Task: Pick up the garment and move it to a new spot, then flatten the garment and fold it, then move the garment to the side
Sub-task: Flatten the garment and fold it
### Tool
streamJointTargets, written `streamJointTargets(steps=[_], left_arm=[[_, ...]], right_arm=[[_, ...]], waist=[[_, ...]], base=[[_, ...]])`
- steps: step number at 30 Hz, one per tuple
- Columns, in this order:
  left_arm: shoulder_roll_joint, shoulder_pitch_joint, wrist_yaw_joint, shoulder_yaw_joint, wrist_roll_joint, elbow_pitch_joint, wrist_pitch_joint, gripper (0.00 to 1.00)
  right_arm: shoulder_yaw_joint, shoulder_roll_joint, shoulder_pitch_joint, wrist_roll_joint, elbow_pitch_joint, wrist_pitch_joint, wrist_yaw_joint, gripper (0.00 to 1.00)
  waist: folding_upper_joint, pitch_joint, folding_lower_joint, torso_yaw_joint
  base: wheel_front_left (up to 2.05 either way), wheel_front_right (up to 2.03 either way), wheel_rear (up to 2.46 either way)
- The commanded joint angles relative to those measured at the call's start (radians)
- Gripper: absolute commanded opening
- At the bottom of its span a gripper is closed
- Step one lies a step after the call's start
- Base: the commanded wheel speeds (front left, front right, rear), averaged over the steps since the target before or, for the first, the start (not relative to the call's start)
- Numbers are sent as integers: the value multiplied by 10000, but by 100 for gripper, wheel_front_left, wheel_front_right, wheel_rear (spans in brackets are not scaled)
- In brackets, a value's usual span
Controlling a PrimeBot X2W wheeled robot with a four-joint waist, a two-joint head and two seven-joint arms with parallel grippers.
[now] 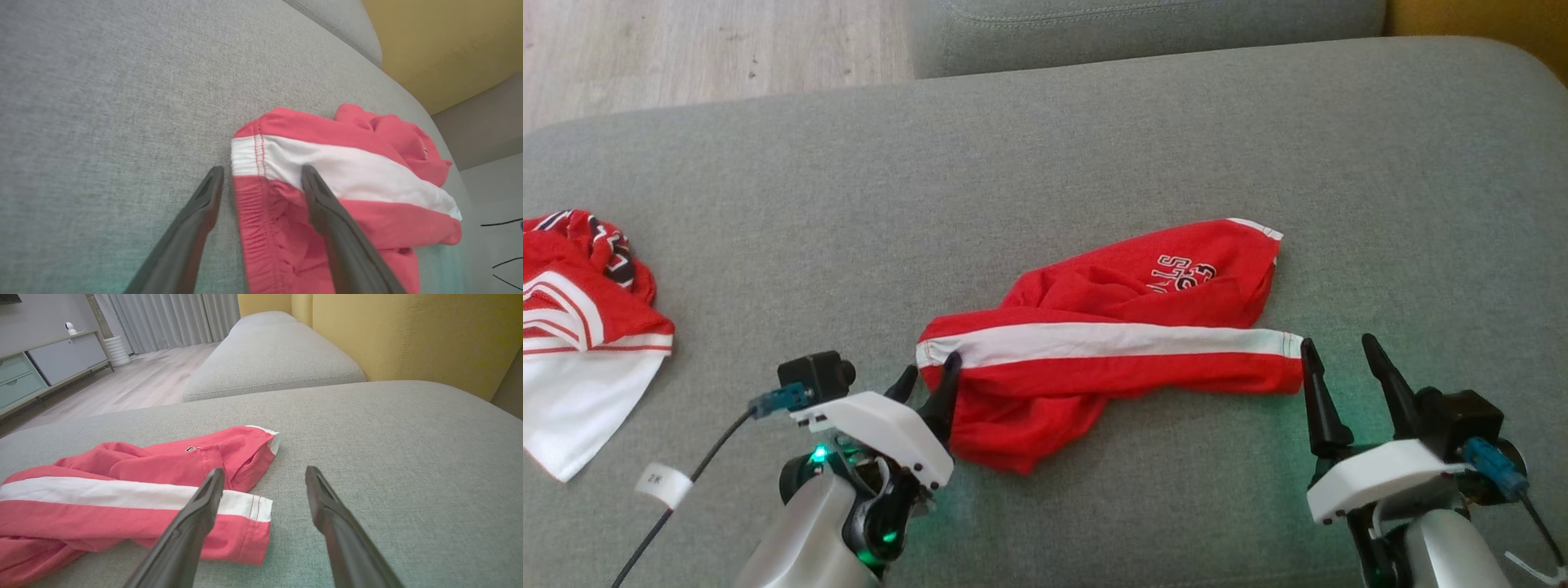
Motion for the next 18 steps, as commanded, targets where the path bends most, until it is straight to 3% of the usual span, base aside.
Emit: streamJointTargets(steps=[1,7,16,17,18], left_arm=[[56,-608,-102,424,-99,-278,-38,100],[-101,-647,-465,601,-902,-544,177,100],[-113,-618,-614,1000,-1530,-1036,73,100],[-115,-608,-625,1017,-1602,-1062,123,93],[-106,-591,-633,1003,-1643,-1073,196,80]], right_arm=[[239,-32,-442,-44,-294,-106,39,100],[229,-32,-490,-33,-306,-131,39,100],[65,-32,-551,-68,-283,-179,39,100],[54,-32,-557,-68,-282,-180,39,100],[47,-32,-564,-67,-283,-182,39,100]], waist=[[0,15,-1,-1],[0,100,-1,-32],[0,209,-1,-76],[0,220,-1,-76],[0,230,-1,-77]], base=[[0,0,0],[0,0,0],[0,0,0],[0,0,0],[0,0,0]])
